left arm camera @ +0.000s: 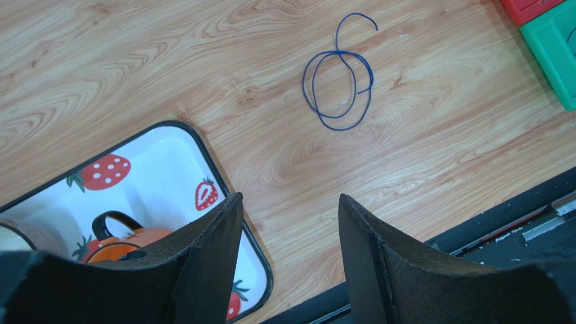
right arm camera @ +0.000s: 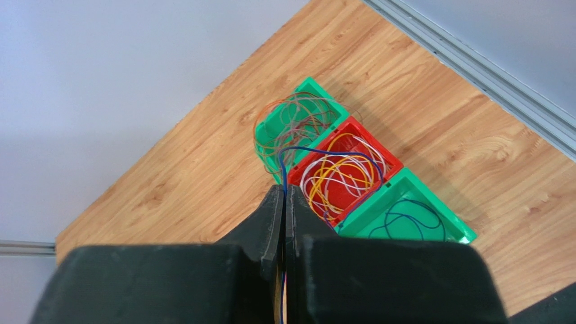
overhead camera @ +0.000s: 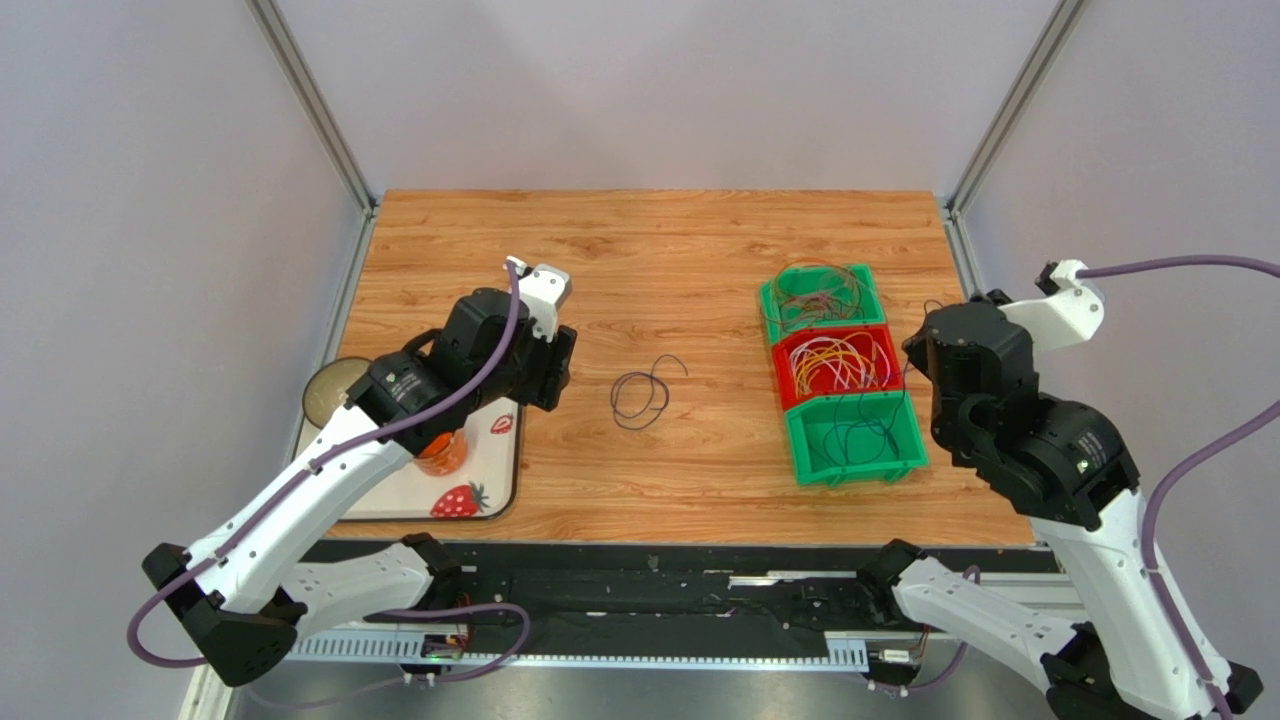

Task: Untangle the cables
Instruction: Place the cable in the bin.

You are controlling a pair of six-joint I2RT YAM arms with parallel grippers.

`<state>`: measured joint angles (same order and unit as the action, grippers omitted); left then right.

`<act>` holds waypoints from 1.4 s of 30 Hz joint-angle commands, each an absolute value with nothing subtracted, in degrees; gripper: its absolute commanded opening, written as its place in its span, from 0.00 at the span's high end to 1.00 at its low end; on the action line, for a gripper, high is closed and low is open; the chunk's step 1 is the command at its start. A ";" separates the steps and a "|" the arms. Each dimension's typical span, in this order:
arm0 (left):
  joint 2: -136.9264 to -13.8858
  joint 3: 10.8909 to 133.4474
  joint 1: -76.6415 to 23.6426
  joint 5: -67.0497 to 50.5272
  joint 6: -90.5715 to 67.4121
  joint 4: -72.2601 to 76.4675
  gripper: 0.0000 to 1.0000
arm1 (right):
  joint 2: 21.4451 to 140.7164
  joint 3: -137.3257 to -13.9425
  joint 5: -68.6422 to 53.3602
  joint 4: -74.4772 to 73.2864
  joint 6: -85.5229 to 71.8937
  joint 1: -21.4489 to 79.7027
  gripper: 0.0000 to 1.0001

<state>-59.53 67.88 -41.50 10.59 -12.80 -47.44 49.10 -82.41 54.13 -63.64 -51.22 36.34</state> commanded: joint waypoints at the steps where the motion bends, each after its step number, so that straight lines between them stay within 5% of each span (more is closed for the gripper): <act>1: -59.41 67.85 -41.48 10.63 -13.54 -47.20 0.38 | 49.13 -79.81 58.62 -65.04 -56.42 36.47 1.00; 17: -59.59 67.68 -41.40 10.90 -13.54 -47.29 0.39 | 47.90 -63.82 58.63 -52.92 -47.39 36.39 1.00; 42: -60.64 67.68 -41.40 11.60 -13.36 -47.55 0.38 | 45.44 -47.99 38.78 -36.57 -37.79 24.09 1.00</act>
<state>-60.27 67.85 -41.50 10.94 -12.80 -47.59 45.43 -49.21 44.84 -40.95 -38.00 27.40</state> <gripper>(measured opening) 0.617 0.011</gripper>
